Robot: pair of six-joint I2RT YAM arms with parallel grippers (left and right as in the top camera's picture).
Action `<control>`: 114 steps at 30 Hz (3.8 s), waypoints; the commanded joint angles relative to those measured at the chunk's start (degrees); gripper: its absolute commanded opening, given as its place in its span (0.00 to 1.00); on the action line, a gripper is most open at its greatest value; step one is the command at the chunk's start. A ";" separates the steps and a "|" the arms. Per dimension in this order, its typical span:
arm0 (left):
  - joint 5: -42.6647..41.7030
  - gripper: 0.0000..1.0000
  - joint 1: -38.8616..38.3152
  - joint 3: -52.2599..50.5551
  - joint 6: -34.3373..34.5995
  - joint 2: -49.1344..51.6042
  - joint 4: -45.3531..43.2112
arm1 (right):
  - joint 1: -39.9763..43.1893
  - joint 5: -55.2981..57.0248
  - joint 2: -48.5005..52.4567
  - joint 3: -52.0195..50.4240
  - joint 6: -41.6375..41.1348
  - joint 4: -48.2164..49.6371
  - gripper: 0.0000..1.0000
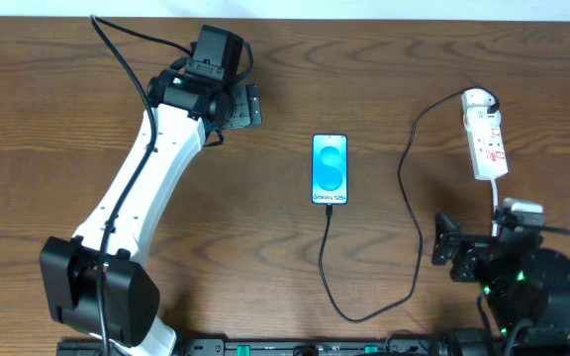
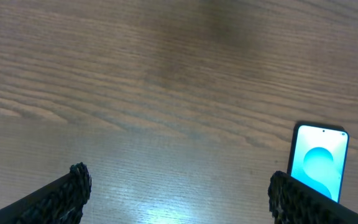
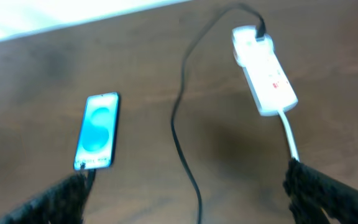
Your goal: Plug charger to phone and switch on socket
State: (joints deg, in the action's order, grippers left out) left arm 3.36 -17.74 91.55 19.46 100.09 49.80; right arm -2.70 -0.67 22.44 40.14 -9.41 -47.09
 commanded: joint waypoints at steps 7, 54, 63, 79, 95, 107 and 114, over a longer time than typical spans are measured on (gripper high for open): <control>0.79 0.92 0.15 -0.20 -0.55 0.24 0.20 | -0.37 -1.44 -14.16 -18.86 6.43 19.76 0.99; 0.79 0.92 0.15 -0.20 -0.52 0.24 0.20 | -1.03 0.15 -22.14 -39.82 10.08 42.53 0.99; 0.79 0.92 0.15 -0.20 -0.55 0.24 0.20 | -0.98 0.31 -22.14 -39.82 9.49 42.60 0.99; 0.79 0.92 0.15 -0.20 -0.52 0.24 0.20 | -1.01 0.09 -22.12 -39.82 9.46 42.66 0.99; 0.79 0.92 0.15 -0.20 -0.55 -0.26 2.51 | -1.01 0.09 -22.12 -39.82 9.46 42.66 0.99; 1.81 0.92 0.22 -7.63 -10.05 -10.01 9.27 | -1.01 0.09 -22.12 -39.82 9.46 42.69 0.99; 0.74 0.92 3.63 -17.64 -10.01 -18.80 6.29 | -1.01 0.09 -22.12 -39.82 9.46 42.69 0.99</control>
State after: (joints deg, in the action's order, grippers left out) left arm 4.27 -16.36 77.21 10.44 84.71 57.06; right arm -3.66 -1.26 0.69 0.40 0.62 -4.08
